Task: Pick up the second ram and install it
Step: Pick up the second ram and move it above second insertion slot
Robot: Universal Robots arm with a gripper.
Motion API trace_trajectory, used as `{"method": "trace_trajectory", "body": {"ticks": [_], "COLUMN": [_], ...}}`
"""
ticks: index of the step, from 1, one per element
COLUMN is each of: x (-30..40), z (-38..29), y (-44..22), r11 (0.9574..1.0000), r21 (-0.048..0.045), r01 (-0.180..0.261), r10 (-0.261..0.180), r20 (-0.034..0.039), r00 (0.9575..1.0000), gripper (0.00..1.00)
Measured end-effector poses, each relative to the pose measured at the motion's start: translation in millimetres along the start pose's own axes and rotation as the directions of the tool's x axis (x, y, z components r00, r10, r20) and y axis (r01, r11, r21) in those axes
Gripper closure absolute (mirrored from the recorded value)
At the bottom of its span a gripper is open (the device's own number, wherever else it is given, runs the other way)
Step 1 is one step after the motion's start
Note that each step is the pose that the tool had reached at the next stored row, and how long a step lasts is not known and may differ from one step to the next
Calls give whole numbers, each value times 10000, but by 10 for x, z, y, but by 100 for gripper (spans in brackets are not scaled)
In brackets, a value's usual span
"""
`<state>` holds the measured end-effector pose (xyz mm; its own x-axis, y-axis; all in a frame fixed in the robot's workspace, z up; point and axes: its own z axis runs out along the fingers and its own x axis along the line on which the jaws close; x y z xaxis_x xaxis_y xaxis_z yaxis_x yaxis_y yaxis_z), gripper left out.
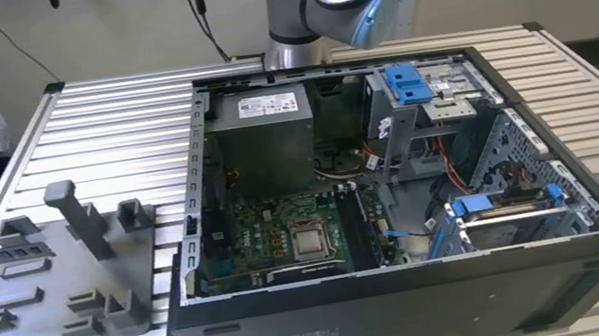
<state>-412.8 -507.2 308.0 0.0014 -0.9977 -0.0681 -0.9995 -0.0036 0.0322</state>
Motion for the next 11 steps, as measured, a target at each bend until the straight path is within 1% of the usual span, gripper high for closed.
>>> {"method": "trace_trajectory", "body": {"ticks": [5,11], "x": [-1,-1], "z": [-19,-24], "y": [1,0], "r11": [10000,10000], "r21": [-1,-2], "r01": [0,0], "r10": [0,0], "r20": [-2,-11], "r00": [10000,10000], "gripper": [86,86]}}
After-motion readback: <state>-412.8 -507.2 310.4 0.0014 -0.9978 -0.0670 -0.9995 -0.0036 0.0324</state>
